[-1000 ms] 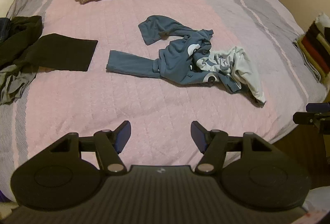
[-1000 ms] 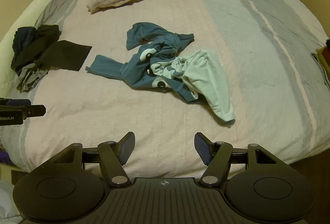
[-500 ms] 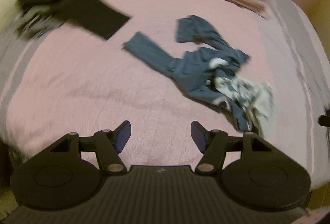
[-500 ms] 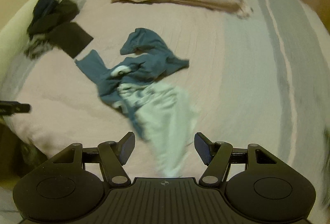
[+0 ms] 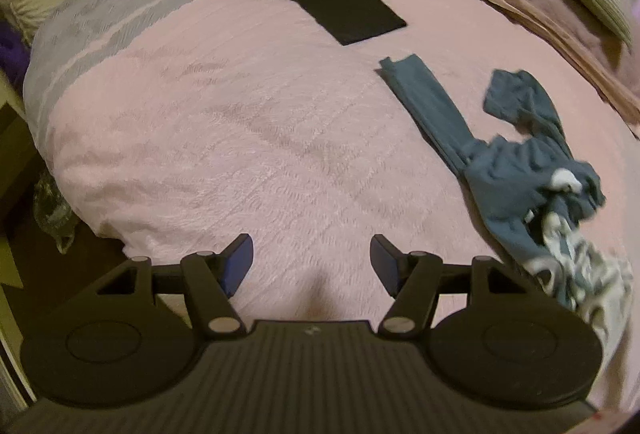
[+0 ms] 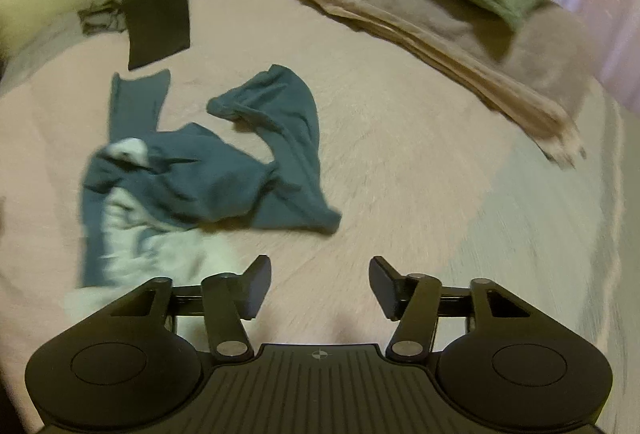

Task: Fold large clothes

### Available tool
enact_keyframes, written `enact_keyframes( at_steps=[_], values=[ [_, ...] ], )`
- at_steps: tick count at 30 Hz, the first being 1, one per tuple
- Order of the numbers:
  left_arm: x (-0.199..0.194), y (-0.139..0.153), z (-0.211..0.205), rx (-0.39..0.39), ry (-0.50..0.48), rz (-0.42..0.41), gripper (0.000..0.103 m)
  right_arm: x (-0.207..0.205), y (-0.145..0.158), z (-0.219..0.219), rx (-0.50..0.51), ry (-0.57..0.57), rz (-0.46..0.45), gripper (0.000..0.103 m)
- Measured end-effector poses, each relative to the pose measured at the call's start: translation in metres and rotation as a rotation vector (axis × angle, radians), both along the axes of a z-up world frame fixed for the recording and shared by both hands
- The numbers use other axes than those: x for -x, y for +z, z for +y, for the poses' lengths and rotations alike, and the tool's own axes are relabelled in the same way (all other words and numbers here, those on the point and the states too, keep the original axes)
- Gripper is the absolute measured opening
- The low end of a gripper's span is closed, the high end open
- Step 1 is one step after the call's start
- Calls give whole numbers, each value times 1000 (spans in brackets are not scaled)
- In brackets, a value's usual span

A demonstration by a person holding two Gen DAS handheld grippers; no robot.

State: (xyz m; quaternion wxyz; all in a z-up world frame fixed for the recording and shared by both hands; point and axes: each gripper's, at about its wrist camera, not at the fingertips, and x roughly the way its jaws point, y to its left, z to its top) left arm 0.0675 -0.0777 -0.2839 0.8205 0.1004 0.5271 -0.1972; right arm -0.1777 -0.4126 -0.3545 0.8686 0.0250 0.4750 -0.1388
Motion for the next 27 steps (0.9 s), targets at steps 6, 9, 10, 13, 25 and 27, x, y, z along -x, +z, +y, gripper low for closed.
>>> enact_keyframes(
  at_steps=[6, 9, 10, 13, 25, 27],
  values=[
    [-3, -28, -22, -17, 17, 7, 61, -51, -63, -18, 75, 204, -1, 49],
    [-1, -36, -35, -37, -10, 2, 61, -71, -87, -14, 73, 274, 52, 1],
    [0, -38, -38, -46, -21, 3, 61, -71, -88, -12, 103, 276, 49, 1],
    [2, -40, -49, -49, -58, 11, 60, -46, -60, -13, 218, 183, -52, 0],
    [12, -41, -148, 59, -449, -17, 59, 180, 35, -24, 616, -663, 135, 1],
    [18, -47, -170, 73, -521, -7, 59, 206, 2, -28, 417, -750, 348, 10]
  ],
)
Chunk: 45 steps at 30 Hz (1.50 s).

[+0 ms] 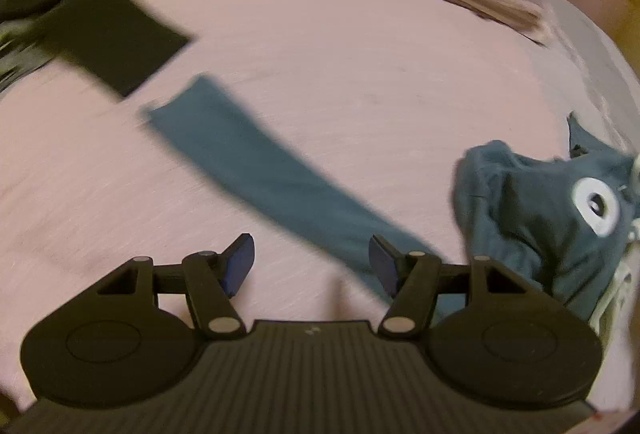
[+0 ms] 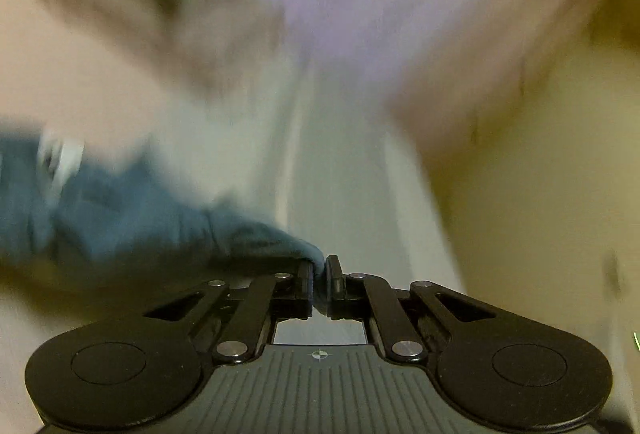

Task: Fold large clothes

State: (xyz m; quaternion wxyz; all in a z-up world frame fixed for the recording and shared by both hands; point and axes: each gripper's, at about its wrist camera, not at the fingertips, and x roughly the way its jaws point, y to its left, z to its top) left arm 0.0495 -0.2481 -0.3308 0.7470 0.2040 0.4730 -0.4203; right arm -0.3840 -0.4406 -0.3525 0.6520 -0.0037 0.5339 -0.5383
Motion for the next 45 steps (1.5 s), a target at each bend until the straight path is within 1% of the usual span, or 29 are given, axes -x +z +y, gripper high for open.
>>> enact_keyframes(
  at_steps=[1, 2, 3, 5, 7, 8, 10, 12, 13, 14, 15, 16, 17, 18, 20, 22, 25, 27, 28, 29, 30, 32, 34, 37, 39, 41, 42, 43, 45],
  values=[
    [3, -3, -11, 3, -38, 10, 59, 14, -17, 1, -116, -80, 24, 12],
    [6, -6, -22, 4, -75, 22, 59, 25, -28, 6, -173, -141, 26, 12],
    [9, -8, -33, 7, -117, 35, 60, 36, -33, 14, -223, -190, -5, 12],
    [18, -13, -57, 9, -227, 67, 64, 48, -32, 22, -260, -273, -109, 15],
    [26, -23, -81, 4, -338, 118, 68, 54, -29, 26, -273, -336, -212, 21],
    [29, -31, -92, 1, -379, 142, 68, 52, -26, 25, -272, -361, -255, 25],
    [35, -51, -111, -36, -406, 171, 67, 45, -24, 24, -269, -404, -326, 28],
    [40, -67, -124, -36, -411, 233, 59, 47, -20, 21, -264, -436, -378, 30],
    [41, -74, -131, -22, -407, 266, 52, 47, -19, 19, -259, -450, -398, 30],
    [42, -78, -136, -6, -400, 278, 29, 46, -18, 16, -255, -464, -412, 30],
    [44, -81, -140, 9, -393, 270, 11, 44, -17, 13, -252, -476, -428, 31],
    [43, -83, -144, 14, -390, 278, 4, 41, -12, 13, -249, -480, -440, 31],
    [39, -81, -145, 26, -370, 283, 4, 39, -10, 13, -247, -482, -452, 31],
    [31, -73, -147, 57, -351, 269, 4, 36, -7, 9, -247, -479, -463, 31],
    [11, -44, -155, 140, -332, 192, 4, 29, 5, 4, -233, -459, -481, 31],
    [-16, -3, -174, 230, -328, 97, 4, 20, 11, -9, -210, -426, -496, 31],
    [-40, 56, -211, 347, -345, -123, 5, 3, 21, -33, -172, -387, -542, 31],
    [-54, 75, -236, 362, -341, -231, 7, -11, 25, -47, -160, -361, -579, 31],
    [-63, 76, -249, 336, -339, -253, 18, -18, 25, -53, -156, -347, -596, 31],
    [-71, 73, -256, 304, -329, -261, 33, -24, 25, -58, -154, -336, -605, 31],
    [-79, 67, -260, 262, -300, -268, 39, -30, 25, -61, -155, -327, -611, 31],
    [-100, 52, -247, 219, -253, -211, 59, -40, 22, -61, -165, -311, -610, 31],
    [-125, 30, -215, 174, -169, -145, 71, -43, 17, -57, -176, -307, -602, 31],
    [-161, -7, -152, 59, -7, -74, 71, -36, 3, -48, -212, -354, -587, 32],
    [-183, -26, -104, -12, 81, -74, 69, -30, -7, -42, -247, -405, -577, 32],
    [-189, -33, -60, -47, 94, -101, 70, -26, -13, -35, -271, -450, -559, 32],
    [-191, -38, -41, -82, 103, -92, 70, -25, -16, -30, -281, -466, -550, 32],
    [-193, -41, -30, -101, 125, -68, 70, -25, -19, -24, -292, -480, -544, 32],
    [-206, -44, -7, -86, 211, 19, 70, -30, -22, -16, -307, -496, -532, 32]
  ],
)
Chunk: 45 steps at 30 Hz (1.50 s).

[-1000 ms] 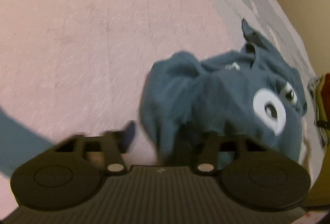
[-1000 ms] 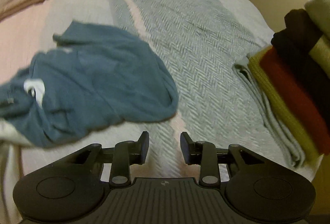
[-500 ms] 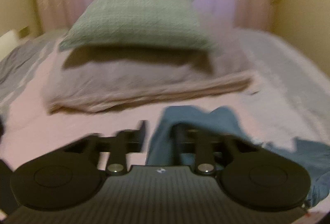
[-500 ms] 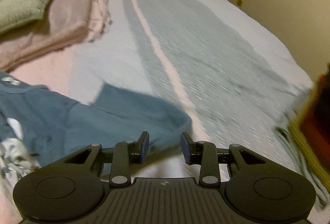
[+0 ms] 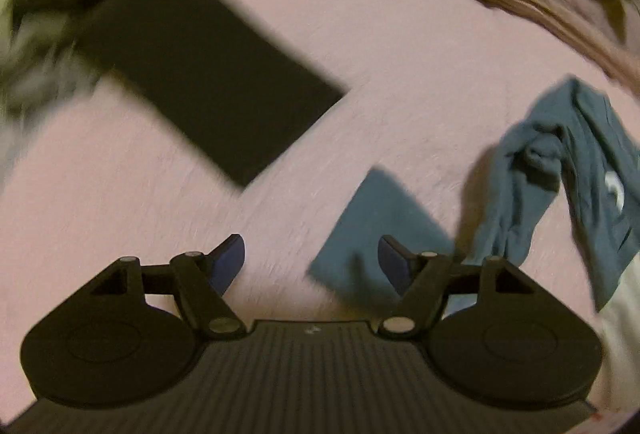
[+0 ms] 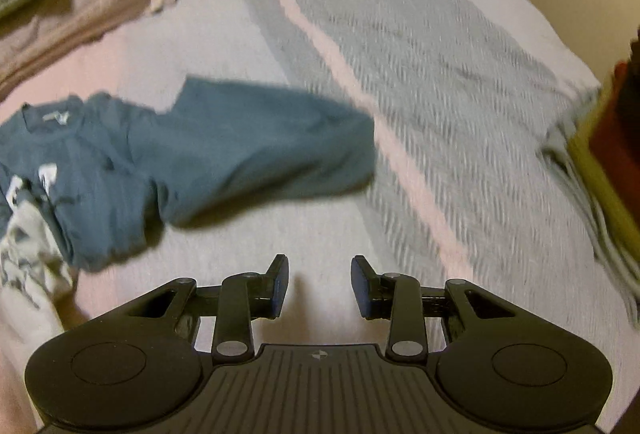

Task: Fold large clothes

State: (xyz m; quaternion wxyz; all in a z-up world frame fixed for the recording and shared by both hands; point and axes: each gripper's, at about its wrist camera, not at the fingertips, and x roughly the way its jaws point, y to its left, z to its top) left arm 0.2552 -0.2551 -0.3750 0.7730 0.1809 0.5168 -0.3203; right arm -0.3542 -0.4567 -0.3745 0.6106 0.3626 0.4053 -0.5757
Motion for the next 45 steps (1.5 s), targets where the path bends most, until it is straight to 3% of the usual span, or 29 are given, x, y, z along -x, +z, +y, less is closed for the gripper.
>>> enact_keyframes(
  at_steps=[4, 6, 9, 10, 11, 12, 14, 16, 18, 21, 24, 29, 31, 34, 37, 39, 41, 43, 45],
  values=[
    [-30, -11, 12, 96, 189, 86, 70, -18, 0, 14, -17, 6, -17, 32],
    [-40, -20, 0, 100, 125, 139, 65, -29, 0, 18, -18, 8, -23, 32],
    [-20, -42, -38, 28, -121, 187, 41, -43, 5, 24, -3, 26, -5, 32],
    [-7, -45, -49, -15, -216, 144, 8, -47, 7, 26, 1, 29, 1, 32],
    [6, -43, -52, -38, -283, 103, 2, -48, 9, 29, 2, 28, 6, 32],
    [13, -38, -55, -41, -321, 56, 2, -49, 12, 32, 5, 23, 11, 32],
    [6, -7, -50, 65, -336, -56, 2, -50, 18, 38, 17, 14, 17, 32],
    [-14, 42, -36, 182, -323, -256, 2, -48, 24, 42, 26, -3, 27, 32],
    [-42, 81, -28, 230, -299, -396, 2, -46, 28, 46, 30, -33, 34, 32],
    [-89, 117, -20, 213, -254, -565, 2, -47, 31, 50, 30, -70, 18, 32],
    [-125, 100, -19, 109, -200, -607, 3, -52, 30, 54, 17, -74, -22, 32],
    [-144, 4, -13, -119, -35, -380, 12, -52, 23, 55, 0, -35, -41, 32],
    [-135, -17, 8, -152, 43, -326, 15, -38, 22, 50, 0, -36, -42, 32],
    [-121, -15, 44, -125, 175, -260, 19, -5, 23, 36, 27, -52, -57, 32],
    [-94, 11, 67, -58, 238, -213, 26, 34, 20, 14, 60, -97, -103, 34],
    [-62, 30, 73, -17, 215, -187, 30, 59, 16, -9, 85, -131, -164, 41],
    [-29, 40, 65, 11, 170, -170, 43, 76, 13, -38, 111, -146, -220, 44],
    [14, 49, 62, 44, 148, -139, 50, 88, 9, -73, 146, -148, -266, 46],
    [55, 45, 57, 77, 137, -76, 50, 89, 1, -112, 143, -110, -304, 48]
  ],
)
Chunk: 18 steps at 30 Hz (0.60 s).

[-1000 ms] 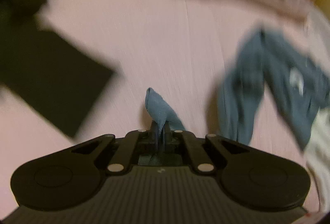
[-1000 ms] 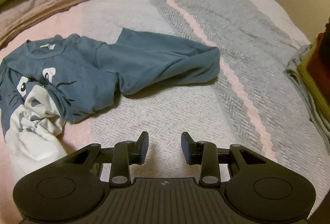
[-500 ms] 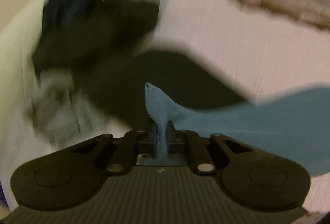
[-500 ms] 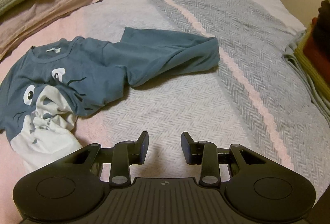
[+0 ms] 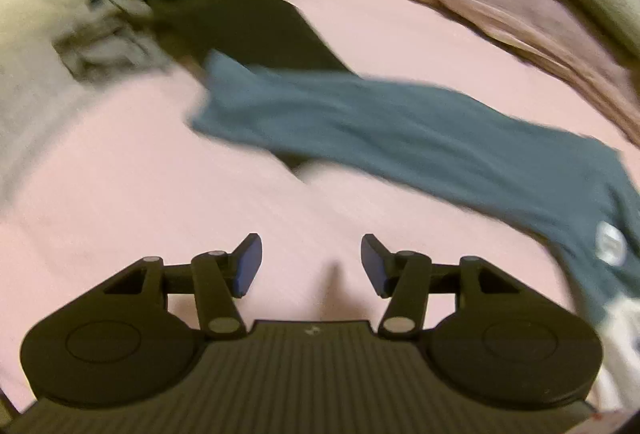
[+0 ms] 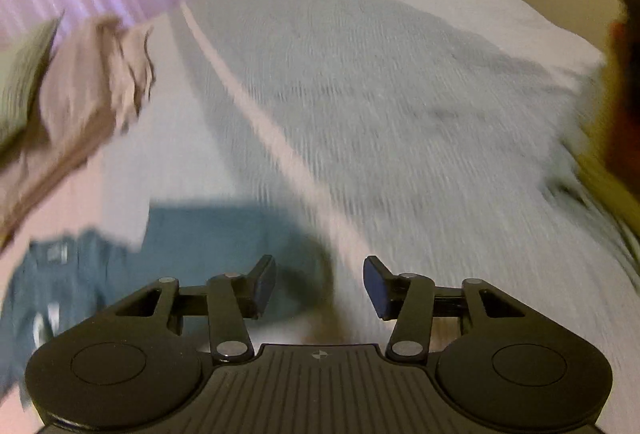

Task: Fold large clothes

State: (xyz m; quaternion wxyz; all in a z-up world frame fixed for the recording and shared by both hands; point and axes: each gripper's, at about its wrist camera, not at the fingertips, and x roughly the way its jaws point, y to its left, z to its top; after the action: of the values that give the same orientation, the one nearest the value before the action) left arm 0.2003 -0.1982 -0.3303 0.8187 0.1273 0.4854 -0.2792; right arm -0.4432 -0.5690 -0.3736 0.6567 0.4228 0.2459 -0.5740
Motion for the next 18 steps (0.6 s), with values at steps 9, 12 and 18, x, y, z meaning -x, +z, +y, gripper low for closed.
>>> enact_keyframes(
  at_steps=[9, 12, 18],
  values=[
    [121, -8, -51, 50, -171, 135, 50, -28, -39, -55, -47, 209, -93, 1],
    [141, 0, -53, 66, -246, 182, 50, 8, 29, -35, 173, 104, -124, 1],
    [208, -6, -42, 54, -409, 339, 53, 63, 112, -20, 412, -114, 143, 4]
  ],
)
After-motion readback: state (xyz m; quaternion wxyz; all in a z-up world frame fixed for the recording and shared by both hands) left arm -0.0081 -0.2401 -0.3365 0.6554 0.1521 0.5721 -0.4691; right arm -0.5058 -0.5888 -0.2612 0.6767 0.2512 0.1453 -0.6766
